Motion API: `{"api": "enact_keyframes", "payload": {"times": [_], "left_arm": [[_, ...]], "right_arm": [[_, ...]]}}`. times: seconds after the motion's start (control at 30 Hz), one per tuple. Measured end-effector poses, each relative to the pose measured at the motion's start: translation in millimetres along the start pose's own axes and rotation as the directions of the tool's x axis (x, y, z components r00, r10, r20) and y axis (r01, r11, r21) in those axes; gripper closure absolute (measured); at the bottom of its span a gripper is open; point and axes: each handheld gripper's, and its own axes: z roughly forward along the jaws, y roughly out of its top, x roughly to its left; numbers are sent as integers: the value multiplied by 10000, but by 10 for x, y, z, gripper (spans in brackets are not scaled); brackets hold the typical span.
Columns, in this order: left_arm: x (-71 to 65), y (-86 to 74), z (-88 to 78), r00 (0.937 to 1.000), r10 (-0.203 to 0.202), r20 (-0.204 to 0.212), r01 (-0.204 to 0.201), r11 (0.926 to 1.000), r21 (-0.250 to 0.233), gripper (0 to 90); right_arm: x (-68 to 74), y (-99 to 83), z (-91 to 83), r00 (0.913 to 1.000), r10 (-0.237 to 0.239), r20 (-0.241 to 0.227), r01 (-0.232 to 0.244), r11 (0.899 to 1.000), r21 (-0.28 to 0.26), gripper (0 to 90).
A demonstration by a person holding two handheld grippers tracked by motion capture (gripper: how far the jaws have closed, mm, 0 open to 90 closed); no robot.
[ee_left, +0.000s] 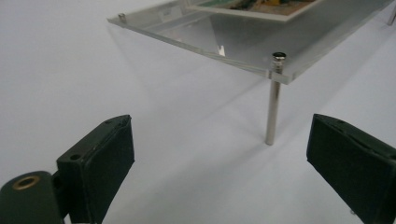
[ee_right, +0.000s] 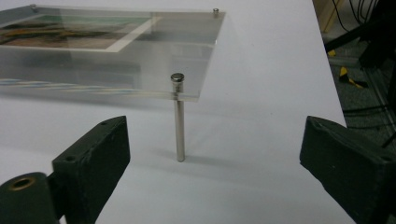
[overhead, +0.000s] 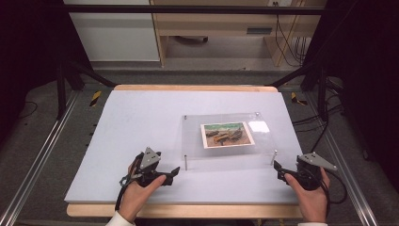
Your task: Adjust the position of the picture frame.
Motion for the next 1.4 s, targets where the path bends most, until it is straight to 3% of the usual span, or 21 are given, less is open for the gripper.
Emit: {"api": "enact_keyframes", "payload": {"times": [0.17, 0.2, 0.37, 0.57, 0.93, 1.17, 1.27, 1.4], "left_arm": [[73, -17, -2, 9999, 67, -149, -67, 10000, -4, 80], [71, -21, 7, 9997, 188, -173, -185, 9997, 153, 87], [10, -23, 45, 9987, 457, -218, -447, 9981, 413, 91], [-41, -24, 77, 9988, 431, -237, -422, 9985, 363, 91], [-80, -19, 76, 9993, 367, 36, -367, 9993, -20, 86], [-102, -8, 74, 9989, 448, 137, -446, 9988, -183, 82], [-102, -9, 57, 9973, 724, -80, -725, 9973, -143, 82], [-116, -4, 44, 9976, 696, 45, -695, 9973, -249, 75]], "right_arm": [[45, -16, -8, 9988, -363, -329, 365, 9993, 51, 88], [78, -11, 7, 9977, -610, -301, 614, 9980, 126, 121], [152, -18, 14, 9954, -956, -100, 958, 9952, 180, 146], [182, -66, 27, 9859, -1665, 193, 1666, 9860, -43, 181], [156, -95, 46, 9903, -1365, -268, 1358, 9904, -251, 291], [131, -96, 57, 9932, -1148, -170, 1145, 9933, -152, 204], [120, -95, 63, 9945, -1044, -66, 1043, 9945, -93, 210], [85, -94, 48, 9956, -935, -62, 934, 9955, -141, 226]]}}
